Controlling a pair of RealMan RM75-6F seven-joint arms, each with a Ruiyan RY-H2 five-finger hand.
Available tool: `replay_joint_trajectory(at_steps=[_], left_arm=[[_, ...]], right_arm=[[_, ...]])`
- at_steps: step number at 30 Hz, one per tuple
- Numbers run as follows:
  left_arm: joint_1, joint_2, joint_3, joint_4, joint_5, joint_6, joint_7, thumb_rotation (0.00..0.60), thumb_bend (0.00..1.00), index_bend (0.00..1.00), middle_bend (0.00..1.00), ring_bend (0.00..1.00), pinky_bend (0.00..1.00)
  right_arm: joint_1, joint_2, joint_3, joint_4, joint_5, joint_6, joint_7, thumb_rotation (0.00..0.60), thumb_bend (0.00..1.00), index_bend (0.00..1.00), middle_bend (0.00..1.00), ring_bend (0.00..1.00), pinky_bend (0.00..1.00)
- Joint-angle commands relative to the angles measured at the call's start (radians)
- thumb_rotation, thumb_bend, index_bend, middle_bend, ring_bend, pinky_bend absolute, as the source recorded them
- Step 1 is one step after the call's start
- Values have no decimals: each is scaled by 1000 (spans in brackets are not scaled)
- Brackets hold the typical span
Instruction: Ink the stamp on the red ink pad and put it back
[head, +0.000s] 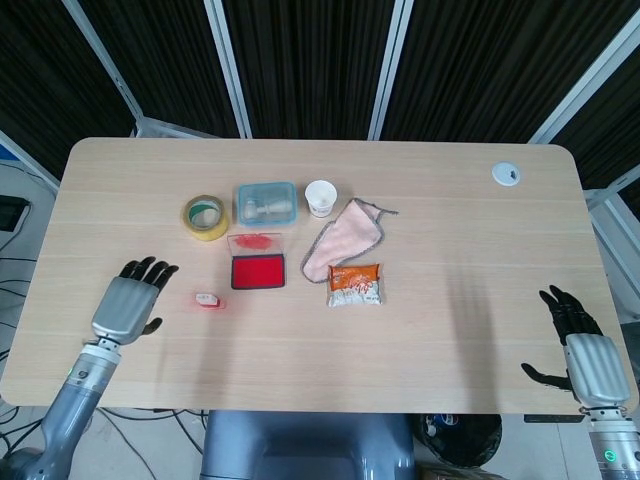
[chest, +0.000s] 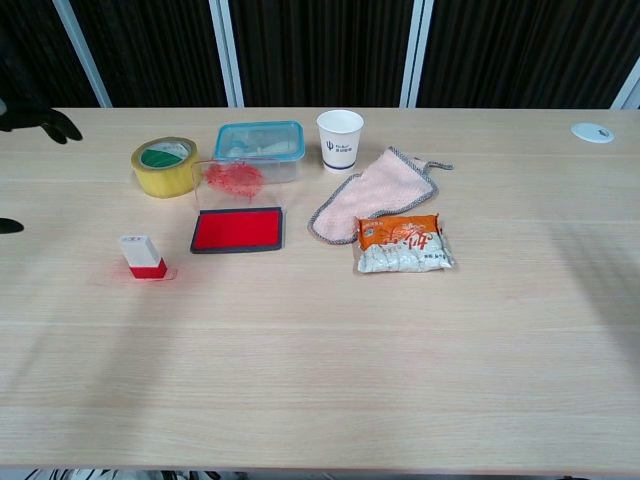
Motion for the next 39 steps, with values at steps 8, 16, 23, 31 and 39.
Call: replay_joint_trajectory(at_steps=[8, 16, 23, 31, 39], left_arm=[[-106, -118, -14, 93, -163, -76, 133, 600, 171, 281, 298, 177, 252], [-164, -196, 1, 173, -235, -97, 176, 600, 197, 295, 313, 179, 255], [-201, -244, 8, 222, -274, -108, 185, 600, 206, 320, 349, 194, 264], [-232, -288, 16, 280, -302, -126, 184, 600, 251, 363, 398, 204, 268], [-255, -309, 33, 320, -324, -129, 179, 600, 260, 384, 413, 204, 268]], right_arm=[[2, 7, 2, -6, 9, -9, 17, 600, 111, 0, 0, 0, 185], [3, 10, 3, -10, 13, -13, 28, 600, 111, 0, 0, 0, 185], [4, 12, 5, -11, 17, -16, 35, 600, 113, 0, 0, 0, 185], [4, 13, 5, -12, 19, -20, 42, 600, 119, 0, 0, 0, 185], [5, 15, 6, -14, 21, -21, 47, 600, 123, 0, 0, 0, 185]])
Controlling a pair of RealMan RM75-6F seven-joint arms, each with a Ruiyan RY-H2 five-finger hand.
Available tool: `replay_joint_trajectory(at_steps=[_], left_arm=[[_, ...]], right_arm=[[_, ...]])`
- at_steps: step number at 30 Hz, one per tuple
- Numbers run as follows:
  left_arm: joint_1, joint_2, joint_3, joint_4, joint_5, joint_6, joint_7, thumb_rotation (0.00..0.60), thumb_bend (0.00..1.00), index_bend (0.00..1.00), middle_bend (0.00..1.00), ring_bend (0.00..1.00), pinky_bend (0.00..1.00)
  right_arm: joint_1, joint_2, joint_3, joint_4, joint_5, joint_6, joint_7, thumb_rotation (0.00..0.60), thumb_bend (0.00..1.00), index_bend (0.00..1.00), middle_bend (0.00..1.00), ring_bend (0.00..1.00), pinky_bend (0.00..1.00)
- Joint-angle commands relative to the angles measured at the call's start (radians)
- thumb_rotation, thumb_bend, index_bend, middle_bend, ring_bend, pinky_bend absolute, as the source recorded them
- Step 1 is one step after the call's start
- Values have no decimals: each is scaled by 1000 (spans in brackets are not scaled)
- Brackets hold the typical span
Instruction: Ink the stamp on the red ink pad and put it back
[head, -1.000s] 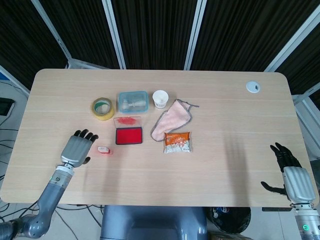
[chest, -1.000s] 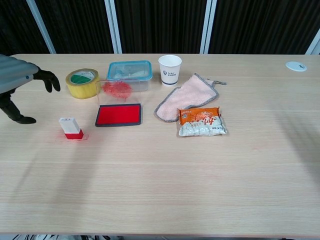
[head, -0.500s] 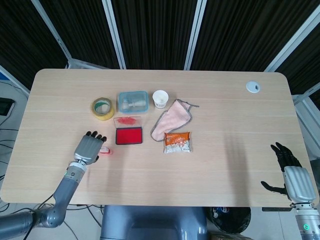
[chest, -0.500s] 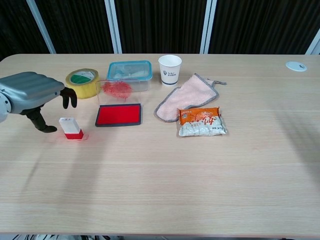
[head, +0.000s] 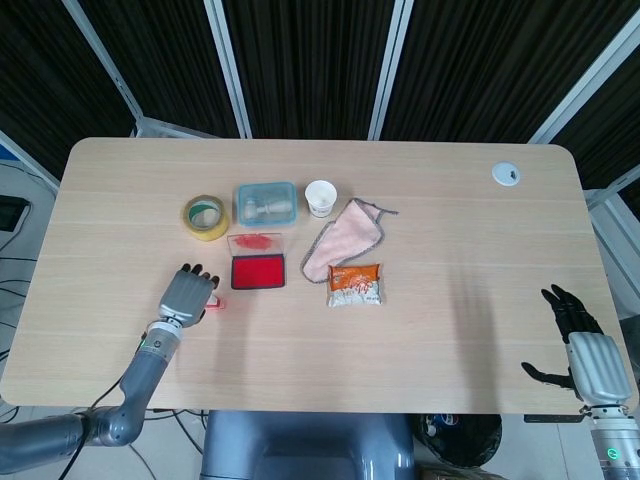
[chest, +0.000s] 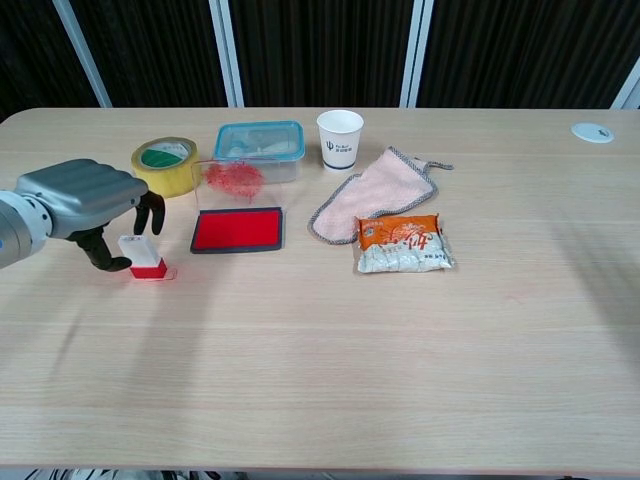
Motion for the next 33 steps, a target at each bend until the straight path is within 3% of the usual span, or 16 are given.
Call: replay_joint_trajectory(at_steps=[1, 33], left_arm=[[-8, -8, 8, 13, -8, -1, -4, 600, 260, 386, 414, 204, 268], [-44, -39, 57, 70, -21, 12, -58, 600, 324, 446, 463, 220, 268]], right_arm=[[0, 0, 0, 0, 1, 0, 0, 600, 124, 0, 0, 0, 185], [0, 0, 1, -2, 2, -1, 2, 600, 134, 0, 0, 0, 185]])
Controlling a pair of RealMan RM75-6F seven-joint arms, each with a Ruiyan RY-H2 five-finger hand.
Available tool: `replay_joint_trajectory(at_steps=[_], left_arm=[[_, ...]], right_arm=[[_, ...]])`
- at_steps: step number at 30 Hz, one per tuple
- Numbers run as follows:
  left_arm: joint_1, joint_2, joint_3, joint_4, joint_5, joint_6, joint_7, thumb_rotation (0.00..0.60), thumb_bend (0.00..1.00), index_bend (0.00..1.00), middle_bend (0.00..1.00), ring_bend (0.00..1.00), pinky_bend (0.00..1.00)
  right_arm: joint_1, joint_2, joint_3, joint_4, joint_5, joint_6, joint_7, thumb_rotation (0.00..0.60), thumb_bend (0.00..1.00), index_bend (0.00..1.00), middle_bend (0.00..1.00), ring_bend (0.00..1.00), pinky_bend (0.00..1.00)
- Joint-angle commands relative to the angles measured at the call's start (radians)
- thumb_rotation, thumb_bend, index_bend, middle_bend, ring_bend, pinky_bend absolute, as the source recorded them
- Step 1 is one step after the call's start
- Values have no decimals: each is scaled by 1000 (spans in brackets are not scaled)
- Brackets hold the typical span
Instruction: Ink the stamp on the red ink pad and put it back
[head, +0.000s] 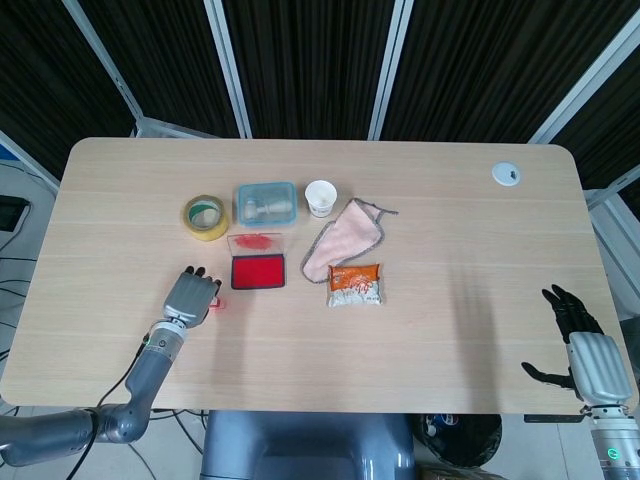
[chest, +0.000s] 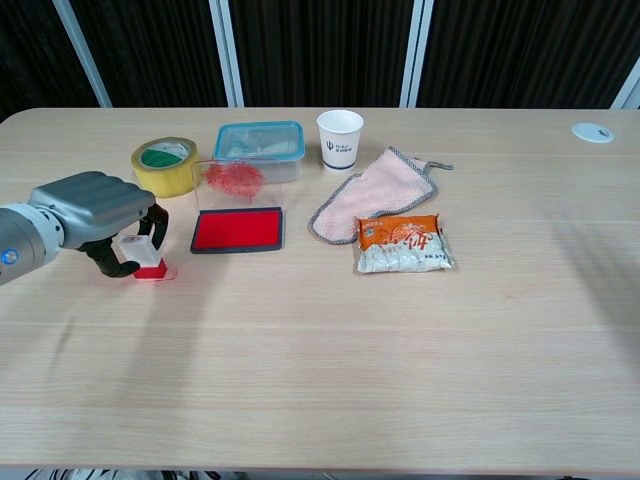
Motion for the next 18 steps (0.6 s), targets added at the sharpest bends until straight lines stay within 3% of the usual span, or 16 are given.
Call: replay_joint_trajectory(at_steps=[1, 14, 18], left_arm=[[-1, -1, 3, 3, 2, 1, -5, 600, 328, 450, 466, 223, 268], [0, -6, 11, 11, 19, 28, -16, 600, 470, 590, 607, 321, 341], [-1, -4, 8, 5, 33, 41, -24, 600, 512, 609, 624, 411, 460]], right_arm=[[0, 0, 0, 0, 0, 0, 0, 600, 135, 0, 0, 0, 185], [-1, -1, 1, 1, -1, 3, 0, 600, 142, 0, 0, 0, 185], [-1, -2, 1, 1, 0, 3, 0, 600, 145, 0, 0, 0, 185]])
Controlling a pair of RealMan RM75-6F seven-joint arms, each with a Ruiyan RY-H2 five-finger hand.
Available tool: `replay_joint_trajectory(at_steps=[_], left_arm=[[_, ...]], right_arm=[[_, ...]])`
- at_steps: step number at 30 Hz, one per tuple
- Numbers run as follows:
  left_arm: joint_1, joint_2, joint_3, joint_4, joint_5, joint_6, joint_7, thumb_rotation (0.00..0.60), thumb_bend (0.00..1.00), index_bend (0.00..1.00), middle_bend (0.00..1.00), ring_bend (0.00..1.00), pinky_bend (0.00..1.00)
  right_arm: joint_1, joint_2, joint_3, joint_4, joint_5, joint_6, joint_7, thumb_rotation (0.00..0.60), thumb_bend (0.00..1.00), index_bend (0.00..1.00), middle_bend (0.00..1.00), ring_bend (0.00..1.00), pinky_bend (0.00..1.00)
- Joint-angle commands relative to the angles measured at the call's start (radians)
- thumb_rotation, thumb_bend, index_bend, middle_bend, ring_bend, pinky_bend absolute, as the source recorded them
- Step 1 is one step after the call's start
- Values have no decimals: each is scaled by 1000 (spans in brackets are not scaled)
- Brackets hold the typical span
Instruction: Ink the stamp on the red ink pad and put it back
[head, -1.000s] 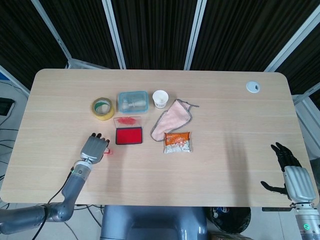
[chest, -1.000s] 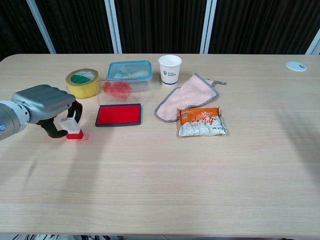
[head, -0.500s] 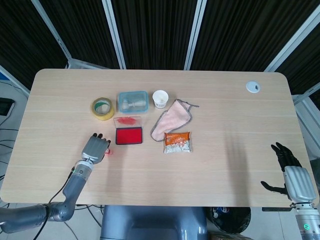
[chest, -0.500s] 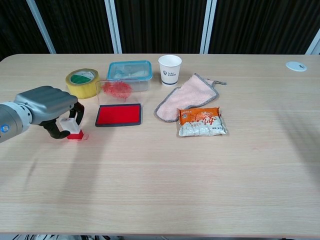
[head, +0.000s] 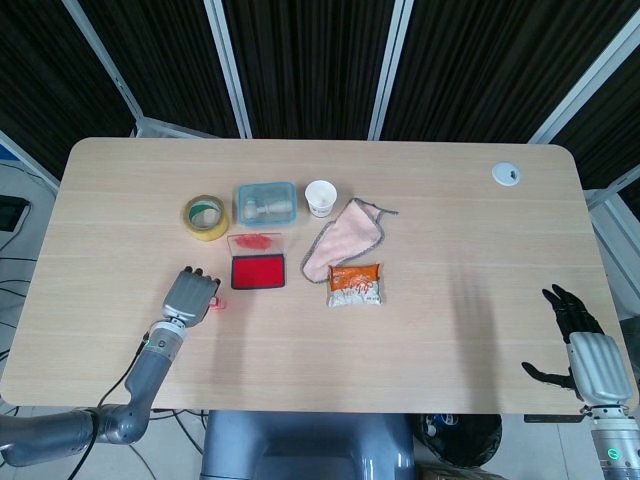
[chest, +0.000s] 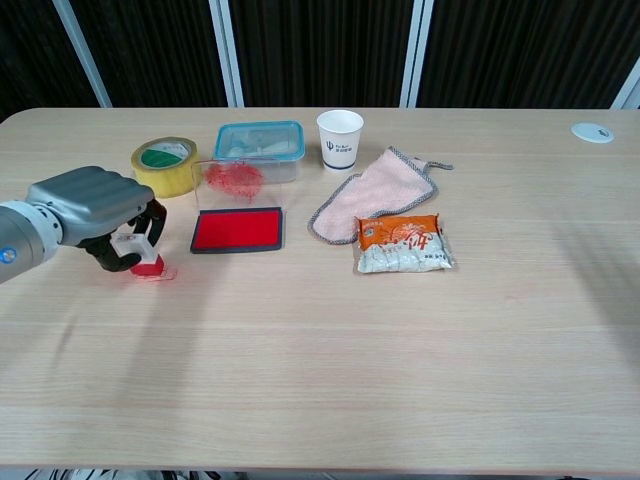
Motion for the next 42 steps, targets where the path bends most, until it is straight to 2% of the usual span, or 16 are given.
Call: replay_joint_trajectory(at_steps=[1, 3, 10, 17, 29, 36, 42], left_arm=[[-1, 2, -3, -6, 9, 8, -5, 600, 517, 613, 629, 427, 480], [-2, 4, -6, -11, 14, 14, -7, 600, 526, 625, 642, 465, 518], [-13, -1, -20, -24, 25, 28, -3, 600, 536, 669, 693, 520, 564], [-57, -39, -73, -6, 12, 22, 6, 600, 547, 695, 721, 548, 589], [-153, -112, -189, 43, -164, -3, 85, 600, 547, 713, 742, 566, 602], [-196, -145, -210, 102, -235, -35, 103, 600, 547, 720, 746, 572, 604], [-225, -167, -207, 147, -264, -55, 109, 600, 547, 721, 746, 573, 605]], right_arm=[[0, 0, 0, -1, 0, 0, 0, 600, 146, 0, 0, 0, 185], [0, 0, 0, -1, 1, 0, 0, 600, 148, 0, 0, 0, 185], [0, 1, -1, -1, 0, -2, 1, 600, 155, 0, 0, 0, 185], [1, 3, 0, -2, 2, -5, 6, 600, 162, 0, 0, 0, 185], [2, 7, 0, -4, 4, -10, 18, 600, 166, 0, 0, 0, 185], [5, 11, -1, -8, 9, -20, 27, 600, 166, 0, 0, 0, 185], [7, 14, 0, -11, 15, -28, 32, 600, 166, 0, 0, 0, 185]])
